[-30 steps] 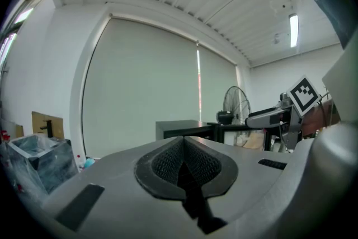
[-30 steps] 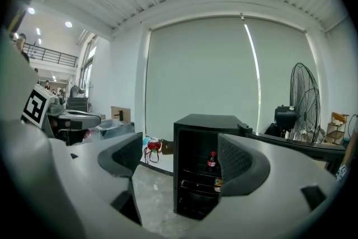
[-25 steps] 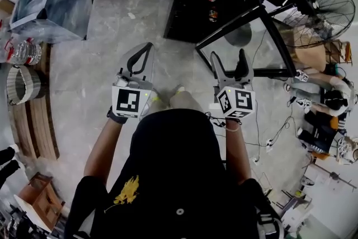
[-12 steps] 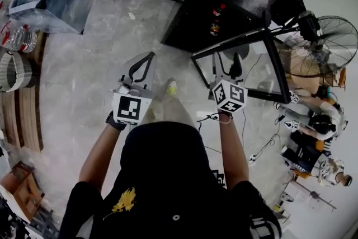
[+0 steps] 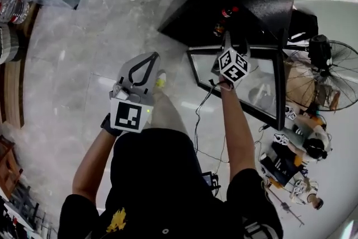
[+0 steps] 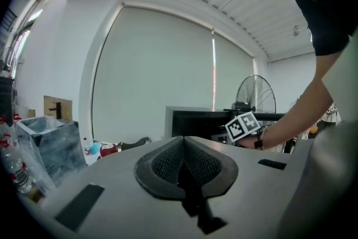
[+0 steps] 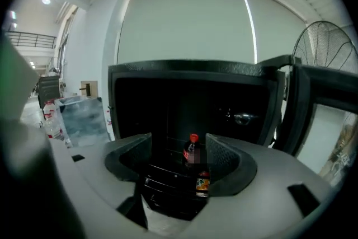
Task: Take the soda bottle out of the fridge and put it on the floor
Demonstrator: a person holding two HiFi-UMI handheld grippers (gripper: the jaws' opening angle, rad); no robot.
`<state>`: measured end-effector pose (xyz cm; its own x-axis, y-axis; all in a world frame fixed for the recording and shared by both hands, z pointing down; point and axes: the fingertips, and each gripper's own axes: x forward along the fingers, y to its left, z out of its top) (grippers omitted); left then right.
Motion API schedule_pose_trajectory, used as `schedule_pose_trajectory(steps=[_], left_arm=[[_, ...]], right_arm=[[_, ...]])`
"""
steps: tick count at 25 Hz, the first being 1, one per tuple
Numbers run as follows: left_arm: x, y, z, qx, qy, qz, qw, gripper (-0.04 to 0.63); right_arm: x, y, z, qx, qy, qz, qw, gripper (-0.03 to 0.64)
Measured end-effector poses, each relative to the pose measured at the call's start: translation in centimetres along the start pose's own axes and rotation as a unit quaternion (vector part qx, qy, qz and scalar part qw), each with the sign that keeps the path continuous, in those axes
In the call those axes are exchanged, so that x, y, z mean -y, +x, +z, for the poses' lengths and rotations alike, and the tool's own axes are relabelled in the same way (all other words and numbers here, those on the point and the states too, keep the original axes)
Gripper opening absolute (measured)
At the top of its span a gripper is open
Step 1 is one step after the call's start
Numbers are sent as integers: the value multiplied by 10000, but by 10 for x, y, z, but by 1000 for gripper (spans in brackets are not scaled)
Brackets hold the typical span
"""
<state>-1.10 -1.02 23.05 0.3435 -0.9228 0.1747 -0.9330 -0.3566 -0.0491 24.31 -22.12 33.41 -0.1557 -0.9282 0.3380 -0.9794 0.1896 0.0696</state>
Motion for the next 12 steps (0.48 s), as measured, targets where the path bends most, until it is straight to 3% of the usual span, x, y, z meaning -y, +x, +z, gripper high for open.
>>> schedule_pose_trajectory(steps=[5, 12], left_arm=[[9, 22, -14, -199, -155, 108, 9996, 18], [3, 26, -21, -329, -254, 211, 9989, 18]], right_arm=[[19, 60, -28, -326, -175, -34, 9993, 242], [26, 123, -36, -533, -319, -196, 9979, 242]])
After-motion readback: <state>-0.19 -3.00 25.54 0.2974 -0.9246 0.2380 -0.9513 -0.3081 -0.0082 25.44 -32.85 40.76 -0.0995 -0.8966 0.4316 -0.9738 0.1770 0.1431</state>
